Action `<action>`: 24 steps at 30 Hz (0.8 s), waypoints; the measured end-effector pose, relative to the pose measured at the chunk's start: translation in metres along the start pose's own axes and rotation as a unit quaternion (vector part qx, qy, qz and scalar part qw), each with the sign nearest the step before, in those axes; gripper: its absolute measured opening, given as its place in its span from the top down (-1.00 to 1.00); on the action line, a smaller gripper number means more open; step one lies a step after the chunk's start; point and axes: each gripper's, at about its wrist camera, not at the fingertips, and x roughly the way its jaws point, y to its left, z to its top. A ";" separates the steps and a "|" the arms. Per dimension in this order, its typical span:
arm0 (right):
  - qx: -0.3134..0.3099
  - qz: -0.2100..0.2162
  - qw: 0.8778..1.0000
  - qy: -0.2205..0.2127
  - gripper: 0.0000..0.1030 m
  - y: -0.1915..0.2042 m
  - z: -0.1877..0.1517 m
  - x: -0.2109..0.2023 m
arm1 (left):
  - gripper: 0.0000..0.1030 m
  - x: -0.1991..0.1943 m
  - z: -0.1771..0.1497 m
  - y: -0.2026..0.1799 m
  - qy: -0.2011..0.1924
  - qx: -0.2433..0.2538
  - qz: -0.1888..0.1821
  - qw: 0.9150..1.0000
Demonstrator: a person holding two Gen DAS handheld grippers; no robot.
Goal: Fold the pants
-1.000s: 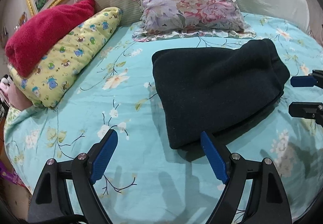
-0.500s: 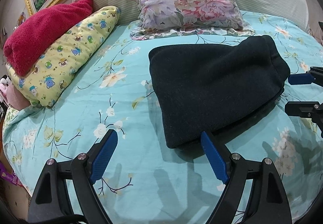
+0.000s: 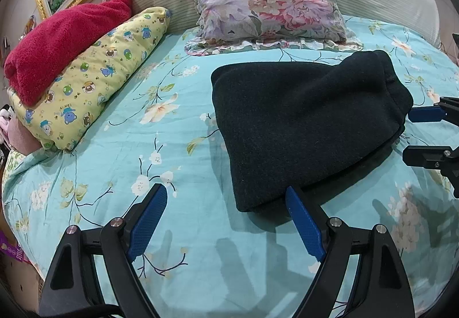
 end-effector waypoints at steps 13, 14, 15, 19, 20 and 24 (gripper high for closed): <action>0.001 0.001 1.000 0.000 -0.67 -0.001 -0.001 0.001 | -0.66 0.001 0.001 0.000 0.001 0.001 0.000 1.000; 0.001 0.000 1.000 0.000 -0.67 -0.001 -0.001 0.001 | -0.66 0.001 0.001 0.000 0.001 0.000 -0.001 1.000; 0.001 0.001 1.000 0.000 -0.67 -0.001 -0.001 0.001 | -0.66 0.001 0.001 0.000 0.001 0.000 -0.001 1.000; 0.001 0.002 1.000 -0.001 -0.67 -0.001 -0.001 0.001 | -0.66 0.002 0.001 -0.001 0.002 0.001 -0.004 1.000; 0.001 0.002 1.000 -0.001 -0.67 -0.001 -0.001 0.001 | -0.66 0.002 0.001 -0.001 0.001 0.002 -0.004 1.000; 0.001 0.002 1.000 -0.001 -0.67 -0.001 -0.001 0.001 | -0.66 0.001 0.001 -0.002 0.001 0.003 -0.004 1.000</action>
